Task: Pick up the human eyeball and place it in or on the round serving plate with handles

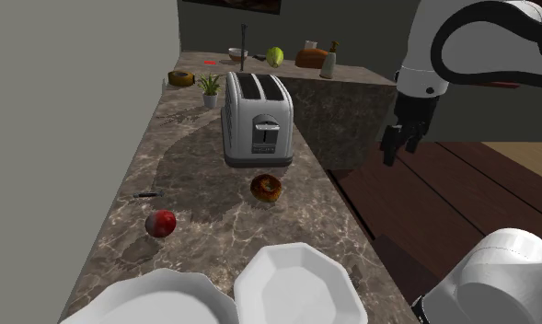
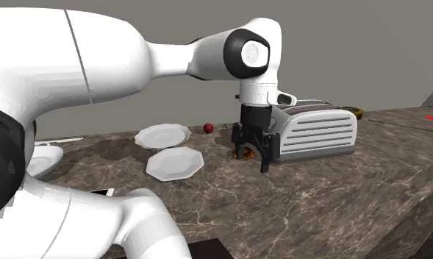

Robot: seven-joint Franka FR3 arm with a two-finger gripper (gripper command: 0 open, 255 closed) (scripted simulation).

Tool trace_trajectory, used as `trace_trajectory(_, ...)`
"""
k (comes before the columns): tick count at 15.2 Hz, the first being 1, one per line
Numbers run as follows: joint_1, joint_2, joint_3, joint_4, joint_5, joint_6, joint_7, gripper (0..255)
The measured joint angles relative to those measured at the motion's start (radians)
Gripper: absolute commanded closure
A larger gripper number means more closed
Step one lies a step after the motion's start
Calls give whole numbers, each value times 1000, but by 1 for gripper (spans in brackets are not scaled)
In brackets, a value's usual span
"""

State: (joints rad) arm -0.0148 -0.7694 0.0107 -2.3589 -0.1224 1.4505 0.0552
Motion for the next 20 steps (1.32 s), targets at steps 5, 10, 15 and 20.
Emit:
trace_trajectory(5,18,40,58,1,55,32,79,0)
trace_trajectory(10,48,121,159,30,142,78,217,0)
trace_trajectory(15,68,222,247,83,203,129,343,0)
trace_trajectory(20,81,361,338,168,238,189,474,0)
